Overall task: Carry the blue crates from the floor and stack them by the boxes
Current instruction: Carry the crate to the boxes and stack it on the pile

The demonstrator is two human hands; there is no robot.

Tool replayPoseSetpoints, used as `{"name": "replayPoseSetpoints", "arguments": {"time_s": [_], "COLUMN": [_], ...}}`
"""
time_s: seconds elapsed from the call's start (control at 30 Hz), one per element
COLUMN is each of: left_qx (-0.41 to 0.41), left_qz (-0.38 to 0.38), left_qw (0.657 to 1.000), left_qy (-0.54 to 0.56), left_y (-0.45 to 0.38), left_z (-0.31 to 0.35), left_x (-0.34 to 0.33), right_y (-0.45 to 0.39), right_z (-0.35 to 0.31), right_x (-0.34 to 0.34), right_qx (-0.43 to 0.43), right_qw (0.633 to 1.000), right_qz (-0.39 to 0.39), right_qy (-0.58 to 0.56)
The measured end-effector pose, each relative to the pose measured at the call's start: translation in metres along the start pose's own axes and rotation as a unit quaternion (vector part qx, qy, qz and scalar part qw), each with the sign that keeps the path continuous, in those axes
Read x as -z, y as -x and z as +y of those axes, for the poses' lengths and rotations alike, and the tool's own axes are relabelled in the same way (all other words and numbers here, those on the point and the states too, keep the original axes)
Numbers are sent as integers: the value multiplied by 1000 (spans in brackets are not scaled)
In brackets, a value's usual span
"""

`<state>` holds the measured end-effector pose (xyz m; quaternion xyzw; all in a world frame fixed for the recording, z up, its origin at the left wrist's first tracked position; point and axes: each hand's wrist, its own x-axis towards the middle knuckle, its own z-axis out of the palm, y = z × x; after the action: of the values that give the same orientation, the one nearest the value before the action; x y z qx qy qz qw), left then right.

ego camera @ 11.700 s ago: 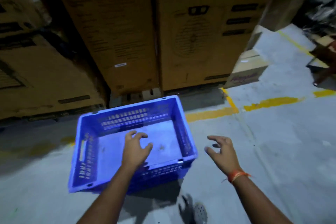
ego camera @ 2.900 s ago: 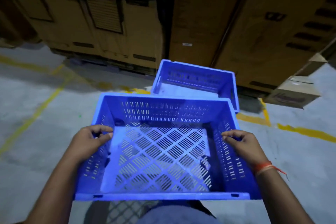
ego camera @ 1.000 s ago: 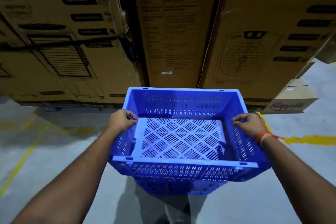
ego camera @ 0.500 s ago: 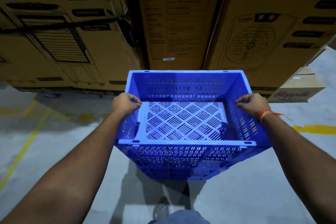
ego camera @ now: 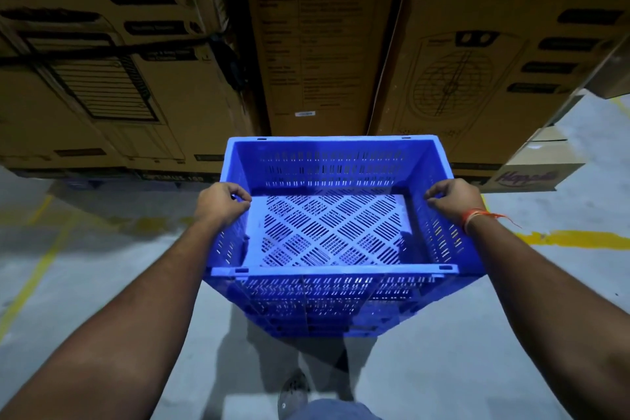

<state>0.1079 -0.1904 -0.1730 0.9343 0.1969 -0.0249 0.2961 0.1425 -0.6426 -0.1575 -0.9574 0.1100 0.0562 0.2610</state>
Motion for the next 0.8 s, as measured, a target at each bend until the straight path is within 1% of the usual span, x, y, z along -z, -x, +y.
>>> {"name": "replayPoseSetpoints", "arguments": {"time_s": [0.37, 0.53, 0.7, 0.8], "left_qx": [-24, -23, -20, -30], "left_qz": [-12, -6, -6, -4], "left_qw": [1000, 1000, 1000, 1000], "left_qy": [-10, -12, 7, 6], "left_y": [-7, 3, 5, 2], "left_z": [5, 6, 4, 4], "left_x": [8, 4, 4, 4], "right_y": [9, 0, -4, -4], "right_z": [1, 0, -1, 0], "right_x": [-4, 1, 1, 0], "right_qx": [-14, -10, -8, -3], "right_qw": [1000, 1000, 999, 999], "right_qz": [20, -5, -8, -6], "right_qy": [16, 11, 43, 42]}}
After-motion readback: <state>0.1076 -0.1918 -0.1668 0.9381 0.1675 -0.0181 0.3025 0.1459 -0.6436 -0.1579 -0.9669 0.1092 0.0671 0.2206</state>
